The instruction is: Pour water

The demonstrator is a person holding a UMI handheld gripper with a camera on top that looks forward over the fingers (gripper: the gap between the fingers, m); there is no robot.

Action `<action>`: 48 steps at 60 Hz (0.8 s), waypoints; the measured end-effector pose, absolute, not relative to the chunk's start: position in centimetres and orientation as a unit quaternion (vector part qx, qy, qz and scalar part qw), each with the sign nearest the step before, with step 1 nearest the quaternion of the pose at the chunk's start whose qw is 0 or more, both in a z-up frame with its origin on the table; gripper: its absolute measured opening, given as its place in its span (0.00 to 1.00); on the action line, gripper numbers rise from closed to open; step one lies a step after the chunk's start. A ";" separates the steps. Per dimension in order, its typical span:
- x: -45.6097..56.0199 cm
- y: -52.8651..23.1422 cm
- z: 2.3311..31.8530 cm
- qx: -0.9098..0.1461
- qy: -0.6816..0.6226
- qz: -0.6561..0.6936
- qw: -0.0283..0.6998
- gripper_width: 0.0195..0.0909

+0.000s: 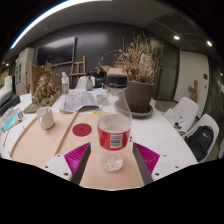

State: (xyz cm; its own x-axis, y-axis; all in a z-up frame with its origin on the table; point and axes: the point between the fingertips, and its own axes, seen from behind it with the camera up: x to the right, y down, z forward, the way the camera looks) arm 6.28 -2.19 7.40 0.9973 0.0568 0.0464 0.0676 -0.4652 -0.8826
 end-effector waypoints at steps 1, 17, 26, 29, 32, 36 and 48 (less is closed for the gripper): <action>6.2 -1.7 7.3 -0.854 -0.037 -0.003 0.519 0.93; 5.8 1.5 5.8 -0.843 -0.020 0.022 0.537 0.35; 6.3 1.6 5.9 -0.842 -0.011 0.022 0.539 0.15; 6.5 1.6 6.0 -0.843 -0.015 0.011 0.538 0.09; 6.4 1.8 6.3 -0.842 -0.025 0.001 0.538 0.08; 6.2 2.0 6.8 -0.842 -0.033 -0.014 0.539 0.08; 5.9 5.0 11.4 -0.828 -0.072 -0.092 0.548 0.08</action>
